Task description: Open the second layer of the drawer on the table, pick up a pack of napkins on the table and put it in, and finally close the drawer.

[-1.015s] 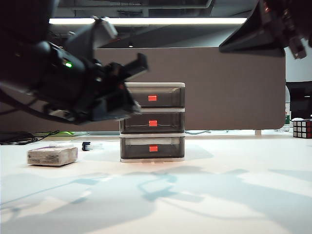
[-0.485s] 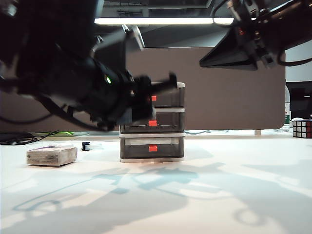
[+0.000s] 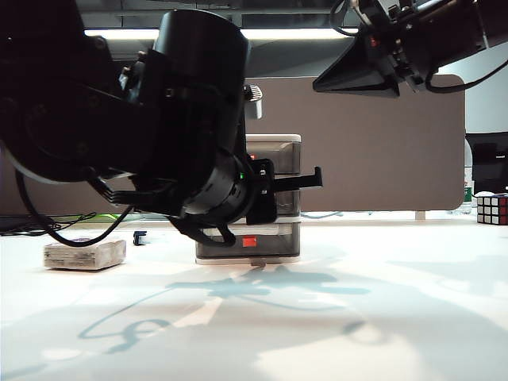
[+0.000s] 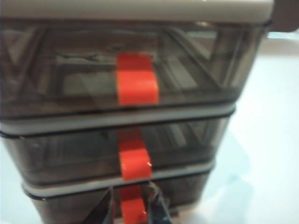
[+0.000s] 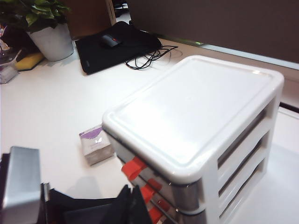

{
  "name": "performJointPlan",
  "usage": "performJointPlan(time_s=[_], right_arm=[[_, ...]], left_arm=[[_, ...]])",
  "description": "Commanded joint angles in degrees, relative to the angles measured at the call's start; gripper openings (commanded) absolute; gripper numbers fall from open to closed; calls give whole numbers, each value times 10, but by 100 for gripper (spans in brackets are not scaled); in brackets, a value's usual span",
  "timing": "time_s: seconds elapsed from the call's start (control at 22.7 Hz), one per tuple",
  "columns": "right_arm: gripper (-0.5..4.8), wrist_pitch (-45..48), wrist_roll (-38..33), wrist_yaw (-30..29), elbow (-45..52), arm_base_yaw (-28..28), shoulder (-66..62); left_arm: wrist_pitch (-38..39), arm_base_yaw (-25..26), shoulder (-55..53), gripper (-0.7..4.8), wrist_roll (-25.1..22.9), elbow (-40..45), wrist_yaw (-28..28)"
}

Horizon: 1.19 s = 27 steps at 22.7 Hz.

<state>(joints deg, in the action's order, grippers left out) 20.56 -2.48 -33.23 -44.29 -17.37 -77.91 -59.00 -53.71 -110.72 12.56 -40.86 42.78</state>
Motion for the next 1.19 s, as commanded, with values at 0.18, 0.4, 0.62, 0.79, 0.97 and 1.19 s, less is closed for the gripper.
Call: performJointPlan(time_s=[0.18, 0.4, 0.62, 0.79, 0.97, 1.19], right_arm=[[-4, 2, 2, -4, -7, -3, -5], [-4, 2, 8, -15, -7, -3, -5], [-4, 3, 9, -14, -7, -3, -5], [-4, 3, 9, -14, -7, -3, -5], [-4, 2, 9, -14, -7, -3, -5], [-5, 2, 10, -14, -7, -3, -5]], left_arm=[[-9, -1, -33, 90, 29, -28, 22], [-11, 3, -51, 95, 29, -44, 20], [-11, 4, -52, 134, 24, -57, 20], [-9, 11, -52, 134, 23, -76, 18], [-8, 29, -56, 134, 7, -87, 5], [-6, 39, -56, 129, 7, -87, 9]])
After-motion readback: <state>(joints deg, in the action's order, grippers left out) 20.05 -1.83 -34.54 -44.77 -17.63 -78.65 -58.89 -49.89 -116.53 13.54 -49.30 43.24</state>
